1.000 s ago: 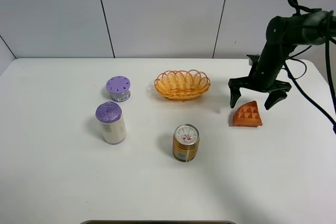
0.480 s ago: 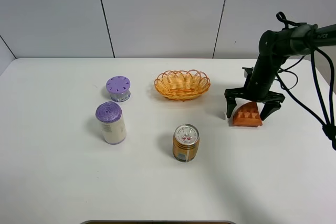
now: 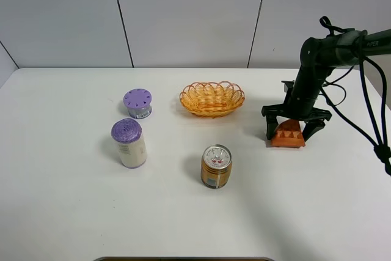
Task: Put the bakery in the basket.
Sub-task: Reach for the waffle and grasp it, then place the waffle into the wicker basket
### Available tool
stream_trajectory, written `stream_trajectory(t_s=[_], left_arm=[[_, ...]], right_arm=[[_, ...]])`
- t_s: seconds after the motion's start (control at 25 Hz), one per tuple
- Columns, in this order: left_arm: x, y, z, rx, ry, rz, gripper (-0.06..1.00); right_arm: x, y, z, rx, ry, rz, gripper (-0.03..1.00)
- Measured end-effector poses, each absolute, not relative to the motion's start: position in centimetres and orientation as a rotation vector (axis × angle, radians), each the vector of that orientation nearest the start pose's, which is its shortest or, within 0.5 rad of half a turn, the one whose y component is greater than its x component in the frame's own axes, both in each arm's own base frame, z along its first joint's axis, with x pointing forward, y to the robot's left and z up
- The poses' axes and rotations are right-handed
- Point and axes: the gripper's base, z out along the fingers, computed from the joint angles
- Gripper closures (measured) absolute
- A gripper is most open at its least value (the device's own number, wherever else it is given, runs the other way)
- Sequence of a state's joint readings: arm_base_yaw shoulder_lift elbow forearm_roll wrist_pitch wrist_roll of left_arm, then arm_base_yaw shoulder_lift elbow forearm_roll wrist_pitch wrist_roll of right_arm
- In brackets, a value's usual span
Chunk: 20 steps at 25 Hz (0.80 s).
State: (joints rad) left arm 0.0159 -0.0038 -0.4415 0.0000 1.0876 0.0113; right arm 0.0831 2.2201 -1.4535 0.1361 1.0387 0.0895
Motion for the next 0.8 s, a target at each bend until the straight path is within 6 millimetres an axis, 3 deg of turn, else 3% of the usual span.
stream_trajectory(t_s=[0.36, 0.8], left_arm=[[-0.04, 0.0, 25.88, -0.005, 2.126, 0.016, -0.05], [-0.04, 0.0, 25.88, -0.005, 2.126, 0.016, -0.05]], right_arm=[[39.52, 4.36, 9.36, 0.139, 3.296, 0.163, 0.26], [39.54, 4.37, 9.34, 0.139, 3.296, 0.163, 0.26]])
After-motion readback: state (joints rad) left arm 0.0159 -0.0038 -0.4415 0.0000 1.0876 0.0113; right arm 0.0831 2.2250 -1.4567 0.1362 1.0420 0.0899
